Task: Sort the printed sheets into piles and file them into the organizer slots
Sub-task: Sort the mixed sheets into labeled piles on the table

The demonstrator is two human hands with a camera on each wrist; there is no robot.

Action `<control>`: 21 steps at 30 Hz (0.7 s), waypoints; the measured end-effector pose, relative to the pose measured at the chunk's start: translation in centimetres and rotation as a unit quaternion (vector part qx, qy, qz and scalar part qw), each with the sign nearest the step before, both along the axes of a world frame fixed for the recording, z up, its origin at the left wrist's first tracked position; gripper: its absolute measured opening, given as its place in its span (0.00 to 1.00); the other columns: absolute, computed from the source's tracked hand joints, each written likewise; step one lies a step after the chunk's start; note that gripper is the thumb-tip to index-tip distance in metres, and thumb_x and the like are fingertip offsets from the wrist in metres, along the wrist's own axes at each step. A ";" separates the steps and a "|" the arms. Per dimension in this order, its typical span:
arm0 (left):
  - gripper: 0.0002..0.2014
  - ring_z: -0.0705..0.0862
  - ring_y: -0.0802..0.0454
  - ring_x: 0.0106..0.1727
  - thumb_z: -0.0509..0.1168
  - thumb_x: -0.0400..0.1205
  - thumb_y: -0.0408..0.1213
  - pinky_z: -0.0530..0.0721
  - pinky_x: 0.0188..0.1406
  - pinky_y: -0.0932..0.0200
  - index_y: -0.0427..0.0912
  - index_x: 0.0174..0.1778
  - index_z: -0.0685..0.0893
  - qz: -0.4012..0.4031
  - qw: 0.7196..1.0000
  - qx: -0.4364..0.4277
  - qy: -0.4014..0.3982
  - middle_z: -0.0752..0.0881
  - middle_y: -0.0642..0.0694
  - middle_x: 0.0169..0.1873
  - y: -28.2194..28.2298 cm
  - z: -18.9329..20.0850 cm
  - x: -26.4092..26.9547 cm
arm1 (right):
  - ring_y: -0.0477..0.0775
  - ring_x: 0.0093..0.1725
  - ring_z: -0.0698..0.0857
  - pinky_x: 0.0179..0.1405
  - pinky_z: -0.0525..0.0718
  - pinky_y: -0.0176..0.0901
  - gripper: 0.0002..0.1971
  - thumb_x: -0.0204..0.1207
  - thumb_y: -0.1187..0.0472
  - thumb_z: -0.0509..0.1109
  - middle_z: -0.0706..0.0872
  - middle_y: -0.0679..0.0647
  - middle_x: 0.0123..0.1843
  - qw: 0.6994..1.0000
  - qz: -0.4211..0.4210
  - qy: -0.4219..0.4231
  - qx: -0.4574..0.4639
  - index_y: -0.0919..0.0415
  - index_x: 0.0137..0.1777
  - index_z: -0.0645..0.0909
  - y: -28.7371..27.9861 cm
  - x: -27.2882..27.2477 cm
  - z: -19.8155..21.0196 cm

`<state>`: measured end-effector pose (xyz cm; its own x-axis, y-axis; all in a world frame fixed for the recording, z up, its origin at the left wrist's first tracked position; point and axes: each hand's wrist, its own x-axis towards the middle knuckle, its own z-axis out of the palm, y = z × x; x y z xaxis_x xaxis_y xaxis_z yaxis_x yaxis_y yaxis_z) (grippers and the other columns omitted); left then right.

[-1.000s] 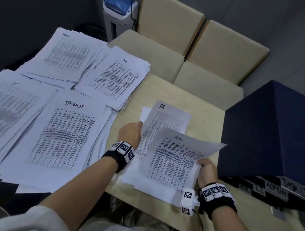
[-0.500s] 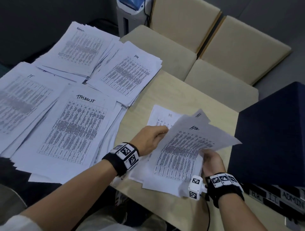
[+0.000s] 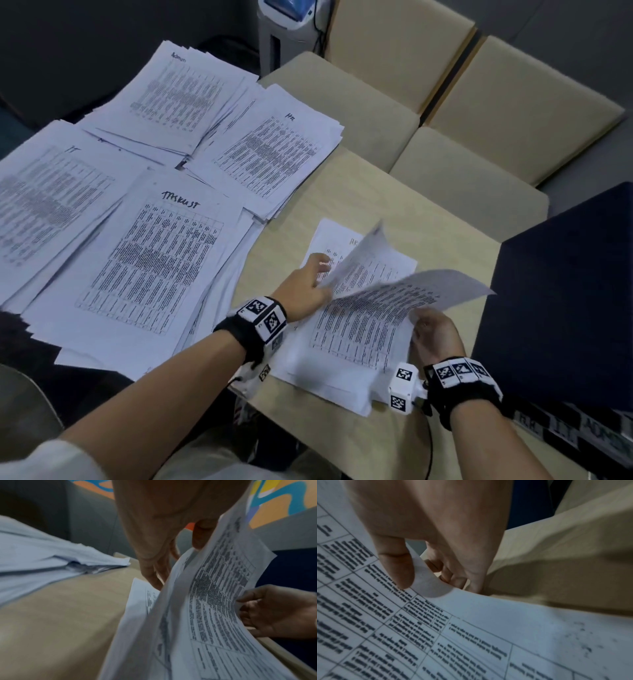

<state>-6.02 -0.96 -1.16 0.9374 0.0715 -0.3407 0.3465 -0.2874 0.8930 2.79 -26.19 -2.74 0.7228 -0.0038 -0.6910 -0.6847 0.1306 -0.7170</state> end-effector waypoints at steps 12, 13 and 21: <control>0.14 0.87 0.55 0.34 0.60 0.73 0.10 0.86 0.37 0.62 0.25 0.44 0.89 0.130 0.979 -0.156 0.002 0.90 0.46 0.30 -0.7 -1.5 0.4 | 0.59 0.37 0.90 0.29 0.86 0.40 0.09 0.75 0.75 0.68 0.89 0.64 0.43 0.997 0.007 -0.017 -0.069 0.71 0.54 0.84 -0.9 -0.8 0.3; 0.16 0.89 0.51 0.39 0.59 0.73 0.11 0.88 0.41 0.59 0.25 0.46 0.90 0.131 0.981 -0.144 0.012 0.91 0.43 0.35 -0.5 -1.7 0.5 | 0.62 0.39 0.89 0.30 0.87 0.42 0.09 0.76 0.76 0.67 0.89 0.67 0.44 0.998 0.008 -0.023 -0.063 0.71 0.53 0.84 -1.0 -0.9 0.3; 0.22 0.82 0.40 0.58 0.72 0.77 0.50 0.82 0.54 0.48 0.38 0.58 0.78 0.090 0.919 0.334 0.189 0.82 0.41 0.55 -0.5 -3.9 0.5 | 0.63 0.46 0.85 0.32 0.86 0.44 0.13 0.74 0.80 0.61 0.86 0.64 0.44 0.996 -0.060 -0.061 -0.027 0.67 0.53 0.80 -1.9 -3.2 0.4</control>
<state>-5.49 -1.49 -5.05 0.7134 0.5259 -0.4631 0.6915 -0.6354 0.3437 -0.40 -28.07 -2.32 0.7939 -0.1301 -0.5940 -0.5732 0.1659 -0.8024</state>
